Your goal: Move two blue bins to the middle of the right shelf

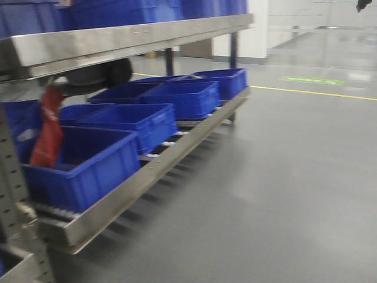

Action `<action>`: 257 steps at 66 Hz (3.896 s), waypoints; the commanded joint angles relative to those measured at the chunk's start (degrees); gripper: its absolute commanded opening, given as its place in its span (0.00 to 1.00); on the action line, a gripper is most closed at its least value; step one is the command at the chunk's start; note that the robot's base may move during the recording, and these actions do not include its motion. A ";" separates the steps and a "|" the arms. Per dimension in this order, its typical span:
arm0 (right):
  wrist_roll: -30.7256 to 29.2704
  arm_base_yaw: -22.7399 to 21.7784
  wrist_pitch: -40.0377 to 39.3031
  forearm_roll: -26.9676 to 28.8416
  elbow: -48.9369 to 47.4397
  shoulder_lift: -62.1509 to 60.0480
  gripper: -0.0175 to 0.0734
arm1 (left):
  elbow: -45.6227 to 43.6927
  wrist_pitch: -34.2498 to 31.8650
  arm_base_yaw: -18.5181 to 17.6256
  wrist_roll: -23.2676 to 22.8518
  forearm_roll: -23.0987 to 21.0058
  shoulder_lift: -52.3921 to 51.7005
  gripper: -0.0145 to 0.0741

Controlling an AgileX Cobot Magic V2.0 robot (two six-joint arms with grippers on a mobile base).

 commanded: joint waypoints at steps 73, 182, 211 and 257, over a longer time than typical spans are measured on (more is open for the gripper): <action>-1.51 0.91 -2.60 4.78 -0.58 -0.78 0.02 | -0.48 -4.20 -0.63 -0.58 -4.29 -0.46 0.04; -1.51 0.91 -2.60 4.78 -0.58 -0.78 0.02 | -0.48 -4.20 -0.63 -0.58 -4.29 -0.46 0.04; -1.51 0.91 -2.60 4.78 -0.58 -0.78 0.02 | -0.48 -4.20 -0.63 -0.58 -4.29 -0.46 0.04; -1.51 0.91 -2.60 4.78 -0.58 -0.78 0.02 | -0.48 -4.20 -0.64 -0.58 -4.29 -0.34 0.04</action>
